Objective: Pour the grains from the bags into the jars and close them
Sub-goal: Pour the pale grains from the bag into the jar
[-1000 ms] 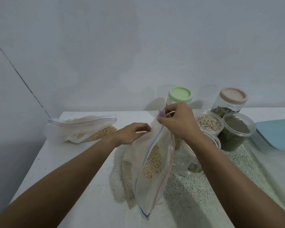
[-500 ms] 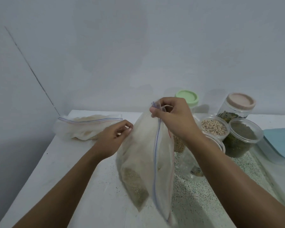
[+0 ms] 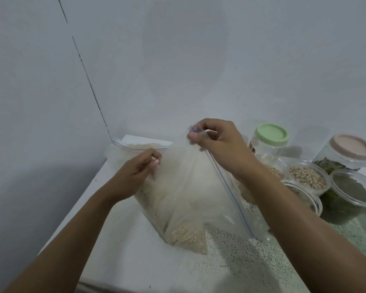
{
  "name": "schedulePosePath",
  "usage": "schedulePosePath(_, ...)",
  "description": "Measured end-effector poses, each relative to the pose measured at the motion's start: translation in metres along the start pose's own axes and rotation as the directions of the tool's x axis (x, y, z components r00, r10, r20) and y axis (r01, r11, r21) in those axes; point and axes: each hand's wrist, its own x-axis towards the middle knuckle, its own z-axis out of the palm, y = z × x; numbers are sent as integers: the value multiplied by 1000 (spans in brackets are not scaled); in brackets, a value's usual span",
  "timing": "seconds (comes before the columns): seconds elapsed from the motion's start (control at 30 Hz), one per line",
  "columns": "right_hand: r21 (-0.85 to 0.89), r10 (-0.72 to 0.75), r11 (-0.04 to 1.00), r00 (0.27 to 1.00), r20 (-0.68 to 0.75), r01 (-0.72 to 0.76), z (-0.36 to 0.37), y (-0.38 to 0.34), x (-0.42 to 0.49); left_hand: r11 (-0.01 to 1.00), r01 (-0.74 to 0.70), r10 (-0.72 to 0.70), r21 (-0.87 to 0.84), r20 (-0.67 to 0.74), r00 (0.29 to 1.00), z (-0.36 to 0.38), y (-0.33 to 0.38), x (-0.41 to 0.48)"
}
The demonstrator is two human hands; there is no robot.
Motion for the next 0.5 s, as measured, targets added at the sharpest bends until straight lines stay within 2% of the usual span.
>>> schedulePosePath(0.1,-57,-25,998,998,49,28,13,7,-1,992,105,-99,-68,82,992,-1,-18,-13)
schedulePosePath(0.27,-25,-10,1000,999,35,10,20,12,-4,950,247,-236,-190,81,968,-10,-45,-33)
schedulePosePath(0.4,-69,25,997,999,47,-22,21,18,-5,973,230,-224,-38,122,967,-15,-76,-35)
schedulePosePath(0.5,-117,55,992,997,46,-49,22,24,-5,952,299,-296,-63,54,954,-9,-87,-33)
